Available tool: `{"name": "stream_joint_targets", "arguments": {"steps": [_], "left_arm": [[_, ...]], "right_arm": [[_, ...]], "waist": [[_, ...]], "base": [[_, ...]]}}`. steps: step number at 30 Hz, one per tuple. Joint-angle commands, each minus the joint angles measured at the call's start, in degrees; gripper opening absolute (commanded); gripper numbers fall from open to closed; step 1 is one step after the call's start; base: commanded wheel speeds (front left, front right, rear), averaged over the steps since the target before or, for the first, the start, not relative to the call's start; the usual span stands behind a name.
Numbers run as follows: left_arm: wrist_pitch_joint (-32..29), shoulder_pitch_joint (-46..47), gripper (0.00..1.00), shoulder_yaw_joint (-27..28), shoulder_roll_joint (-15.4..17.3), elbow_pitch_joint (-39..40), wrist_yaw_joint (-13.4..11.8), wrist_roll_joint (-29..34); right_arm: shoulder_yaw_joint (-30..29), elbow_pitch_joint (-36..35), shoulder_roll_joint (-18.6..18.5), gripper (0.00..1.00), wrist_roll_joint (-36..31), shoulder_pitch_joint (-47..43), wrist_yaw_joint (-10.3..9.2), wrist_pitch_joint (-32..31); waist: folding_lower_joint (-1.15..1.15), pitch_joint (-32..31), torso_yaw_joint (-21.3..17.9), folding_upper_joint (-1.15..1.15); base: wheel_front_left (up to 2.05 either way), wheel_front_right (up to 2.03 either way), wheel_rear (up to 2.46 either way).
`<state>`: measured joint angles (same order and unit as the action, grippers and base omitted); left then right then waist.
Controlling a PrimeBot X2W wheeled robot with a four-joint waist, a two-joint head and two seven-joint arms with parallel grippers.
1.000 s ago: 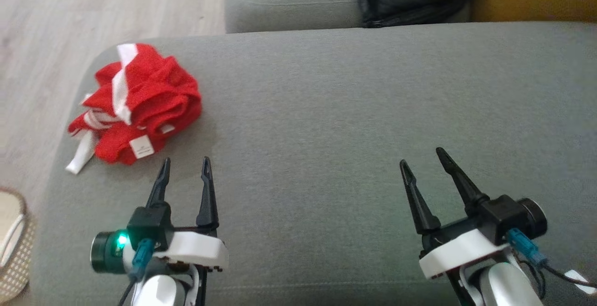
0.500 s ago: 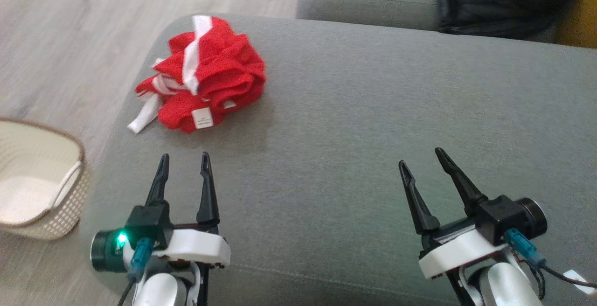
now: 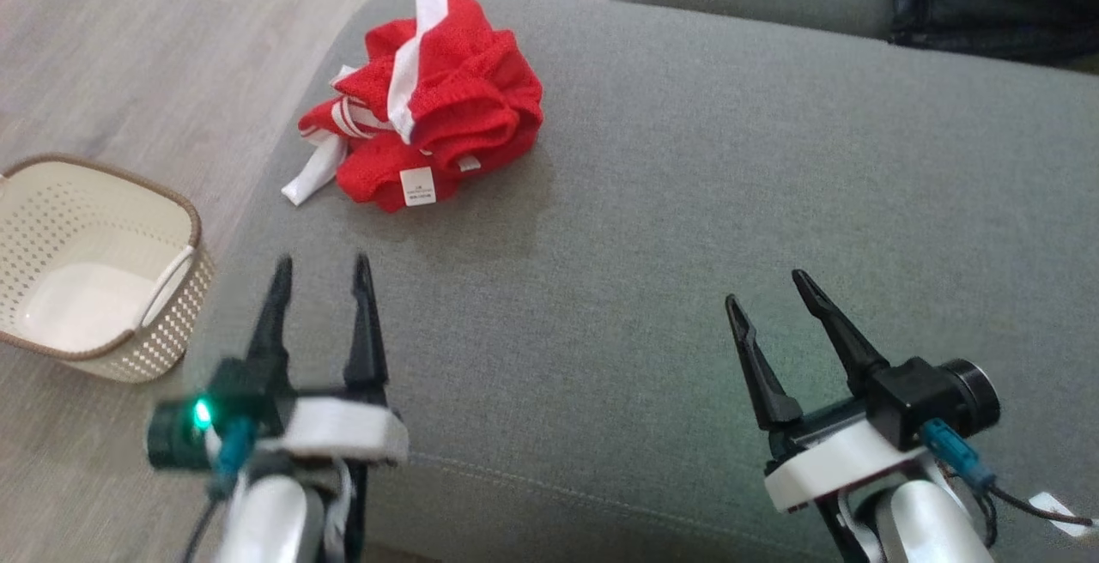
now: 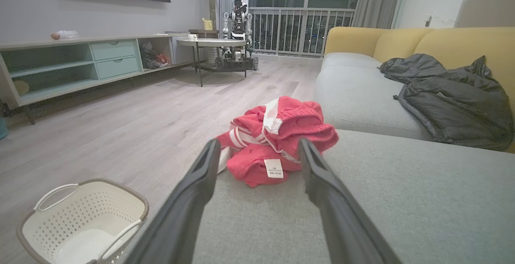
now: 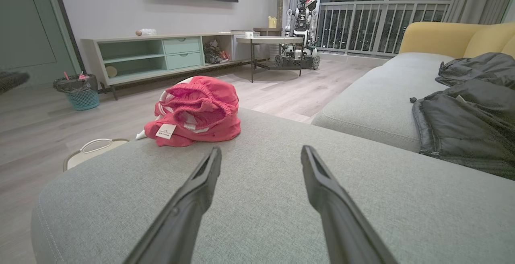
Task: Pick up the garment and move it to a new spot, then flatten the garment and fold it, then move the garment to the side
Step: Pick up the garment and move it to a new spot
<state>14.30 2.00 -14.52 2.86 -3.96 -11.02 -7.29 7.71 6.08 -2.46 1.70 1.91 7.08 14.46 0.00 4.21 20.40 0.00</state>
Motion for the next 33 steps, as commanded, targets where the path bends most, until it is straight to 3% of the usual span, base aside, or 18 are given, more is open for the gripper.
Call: {"name": "stream_joint_targets", "arguments": {"steps": [1, 10, 14, 19, 27, 33], "left_arm": [[0.7, 6.3, 1.0, 3.2, 0.6, 2.1, 1.4, 1.2], [0.7, 22.0, 1.0, 7.7, 4.4, -1.4, 7.6, 2.2], [0.4, 30.5, 1.0, 9.7, 7.3, -10.7, 11.0, 0.3], [-7.1, 41.3, 1.0, 10.2, 10.3, -24.3, 14.7, -2.1], [-14.3, 53.3, 1.0, 8.3, 13.7, -41.0, 17.0, -2.6], [-19.2, 57.1, 1.0, 6.5, 13.8, -52.1, 17.9, -3.7]], "right_arm": [[1.7, -2.0, -0.4, 1.0, -0.7, 3.3, 0.41, 0.5], [1.7, -2.2, -0.4, 1.0, -2.2, 6.3, 0.41, 0.5], [2.0, -2.2, -0.4, 1.0, -2.3, 7.7, 0.41, 0.5], [1.8, -2.5, -0.4, 1.0, -2.4, 8.5, 0.41, 0.5], [1.7, -3.1, -0.4, 1.0, -1.7, 10.3, 0.41, 0.5], [2.8, -3.1, -0.4, 1.0, 0.3, 11.3, 0.41, 0.5]], "waist": [[0.0, 1.7, -1.1, 0.0], [0.0, 7.6, -5.5, 0.0], [0.0, 10.3, -8.2, 0.0], [0.0, 12.8, -10.7, 0.0], [0.0, 16.9, -13.3, 0.0], [0.0, 18.9, -14.2, 0.0]], "base": [[0.0, 0.0, 0.0], [0.0, 0.0, 0.0], [0.0, 0.0, 0.0], [0.0, 0.0, 0.0], [0.0, 0.0, 0.0], [0.0, 0.0, 0.0]]}}
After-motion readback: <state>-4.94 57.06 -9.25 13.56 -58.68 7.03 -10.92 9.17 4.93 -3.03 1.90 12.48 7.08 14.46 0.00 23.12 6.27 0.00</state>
